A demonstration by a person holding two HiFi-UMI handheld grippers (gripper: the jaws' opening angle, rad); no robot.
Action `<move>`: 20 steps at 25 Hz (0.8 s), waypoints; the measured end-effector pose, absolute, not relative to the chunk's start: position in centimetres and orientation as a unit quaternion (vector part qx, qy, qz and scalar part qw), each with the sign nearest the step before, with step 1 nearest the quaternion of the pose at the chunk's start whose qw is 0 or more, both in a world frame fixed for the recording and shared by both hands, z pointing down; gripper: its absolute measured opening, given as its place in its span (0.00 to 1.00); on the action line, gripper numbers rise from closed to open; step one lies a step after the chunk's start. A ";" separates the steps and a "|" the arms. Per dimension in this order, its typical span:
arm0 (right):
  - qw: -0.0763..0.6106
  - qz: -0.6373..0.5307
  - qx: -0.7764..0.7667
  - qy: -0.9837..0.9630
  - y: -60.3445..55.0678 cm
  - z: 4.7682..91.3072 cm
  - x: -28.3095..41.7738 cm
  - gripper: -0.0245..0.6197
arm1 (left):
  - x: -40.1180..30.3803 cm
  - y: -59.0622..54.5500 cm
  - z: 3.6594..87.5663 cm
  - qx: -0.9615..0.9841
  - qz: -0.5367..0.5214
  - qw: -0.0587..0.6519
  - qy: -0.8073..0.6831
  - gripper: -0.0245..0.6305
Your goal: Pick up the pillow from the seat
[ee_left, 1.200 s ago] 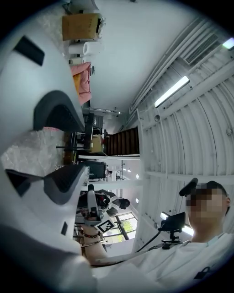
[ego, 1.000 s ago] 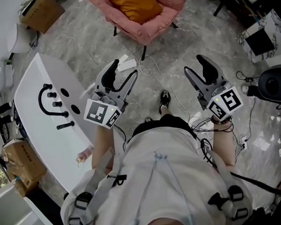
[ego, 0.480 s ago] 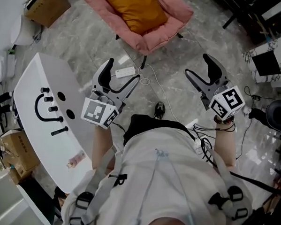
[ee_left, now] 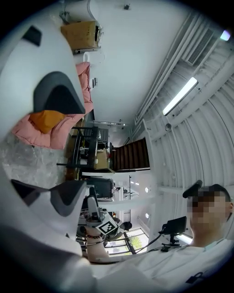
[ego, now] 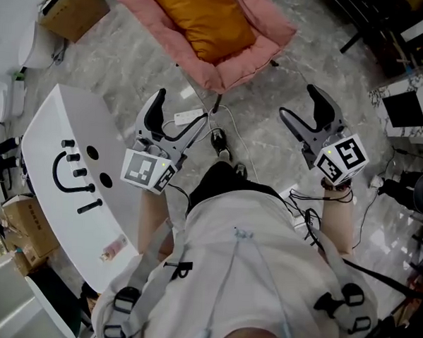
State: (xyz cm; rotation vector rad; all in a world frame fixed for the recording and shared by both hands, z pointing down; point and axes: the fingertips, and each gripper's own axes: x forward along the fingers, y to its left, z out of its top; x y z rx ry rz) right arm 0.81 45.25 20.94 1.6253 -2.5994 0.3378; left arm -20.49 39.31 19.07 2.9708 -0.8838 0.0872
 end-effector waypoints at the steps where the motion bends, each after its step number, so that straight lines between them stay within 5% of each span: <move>1: 0.031 0.110 0.530 -0.840 44.6 21.0 1.3 0.62 | -20.5 38.4 18.9 0.957 0.023 0.020 -0.289 0.71; 20: 0.031 0.123 0.581 -0.804 24.4 22.1 5.4 0.62 | -18.1 17.2 21.6 0.960 0.026 0.076 -0.267 0.73</move>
